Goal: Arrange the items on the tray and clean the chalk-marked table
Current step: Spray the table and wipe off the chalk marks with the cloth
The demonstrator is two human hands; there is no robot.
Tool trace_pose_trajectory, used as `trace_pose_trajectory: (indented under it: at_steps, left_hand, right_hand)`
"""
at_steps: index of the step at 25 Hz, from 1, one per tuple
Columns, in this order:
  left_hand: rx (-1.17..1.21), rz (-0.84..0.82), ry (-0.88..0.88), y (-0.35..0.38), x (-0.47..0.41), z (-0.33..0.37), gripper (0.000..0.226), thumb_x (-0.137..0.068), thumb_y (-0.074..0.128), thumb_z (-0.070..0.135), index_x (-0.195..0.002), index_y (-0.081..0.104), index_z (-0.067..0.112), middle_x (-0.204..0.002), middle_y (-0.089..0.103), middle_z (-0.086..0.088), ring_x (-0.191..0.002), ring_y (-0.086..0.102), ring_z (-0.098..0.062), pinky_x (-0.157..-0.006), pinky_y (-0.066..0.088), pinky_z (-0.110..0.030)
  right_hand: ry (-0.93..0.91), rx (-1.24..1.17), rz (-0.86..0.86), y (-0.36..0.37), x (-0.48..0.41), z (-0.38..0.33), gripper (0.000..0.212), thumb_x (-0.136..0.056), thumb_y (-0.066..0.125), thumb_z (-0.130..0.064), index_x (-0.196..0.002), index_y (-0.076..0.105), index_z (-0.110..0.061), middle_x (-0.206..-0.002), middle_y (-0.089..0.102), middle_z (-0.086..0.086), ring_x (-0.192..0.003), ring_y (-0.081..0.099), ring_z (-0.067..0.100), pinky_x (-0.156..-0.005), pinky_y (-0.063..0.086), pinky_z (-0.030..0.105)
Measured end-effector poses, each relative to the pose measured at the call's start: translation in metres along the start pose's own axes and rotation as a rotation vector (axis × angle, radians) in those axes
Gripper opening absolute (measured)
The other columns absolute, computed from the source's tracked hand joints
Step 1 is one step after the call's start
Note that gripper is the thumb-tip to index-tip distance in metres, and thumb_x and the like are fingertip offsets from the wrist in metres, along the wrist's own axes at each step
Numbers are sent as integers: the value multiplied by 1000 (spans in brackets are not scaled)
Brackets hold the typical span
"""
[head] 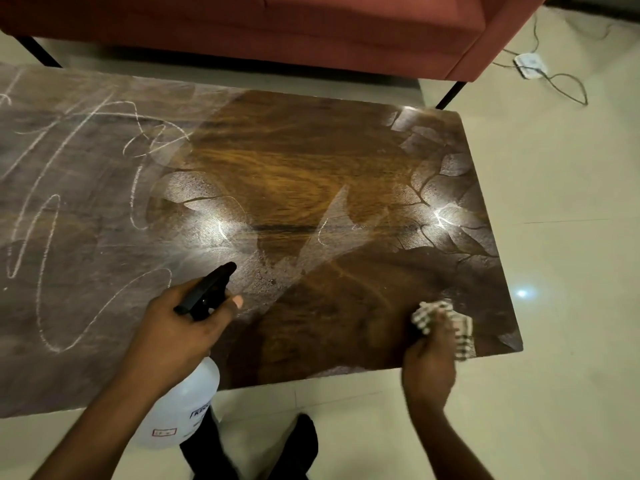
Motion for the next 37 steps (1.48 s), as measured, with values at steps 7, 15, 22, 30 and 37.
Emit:
trace_pose_trajectory:
  at_steps: [7, 15, 22, 30, 37]
  left_hand:
    - [-66, -9, 30, -19, -5, 5, 7, -86, 84, 34, -90, 78, 36, -63, 73, 8, -49, 65, -5, -60, 51, -31]
    - [-52, 54, -24, -53, -9, -9, 12, -88, 82, 33, -95, 77, 25, -59, 69, 14, -61, 65, -15, -71, 52, -36]
    - [-28, 106, -22, -71, -14, -6, 6, -89, 81, 29, -90, 78, 25, -54, 68, 10, -47, 63, -6, -64, 51, -30]
    - [-40, 113, -21, -79, -20, -7, 7, -90, 81, 30, -84, 76, 28, -52, 66, 8, -45, 61, -5, -62, 49, -30]
    - [-10, 141, -60, -93, -13, -26, 9, -89, 81, 34, -95, 77, 28, -59, 69, 16, -53, 64, -8, -66, 53, -35]
  right_hand:
    - [-1195, -13, -714, 104, 123, -170, 58, -91, 55, -9, -149, 59, -18, -158, 54, 5, -149, 46, 28, -121, 41, 43]
    - [-190, 34, -236, 61, -177, -166, 52, -104, 45, -7, -154, 50, -19, -145, 63, 18, -128, 62, 42, -108, 50, 50]
    - [-1162, 3, -599, 119, 132, -212, 51, -92, 60, -8, -142, 66, -15, -152, 60, 8, -146, 53, 28, -125, 38, 39]
    - [-799, 79, -483, 104, -71, -225, 56, -99, 42, -13, -154, 50, -25, -153, 58, 12, -133, 61, 38, -111, 48, 44]
    - [-430, -3, -308, 109, -104, -239, 55, -100, 47, 0, -152, 52, -17, -153, 58, 13, -139, 55, 35, -119, 41, 42]
Point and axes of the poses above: each hand's wrist, its own x-axis away from the middle knuckle, its own y-axis out of the palm, z = x × y, the point moved 4 cm from there along -x, towards the middle knuckle
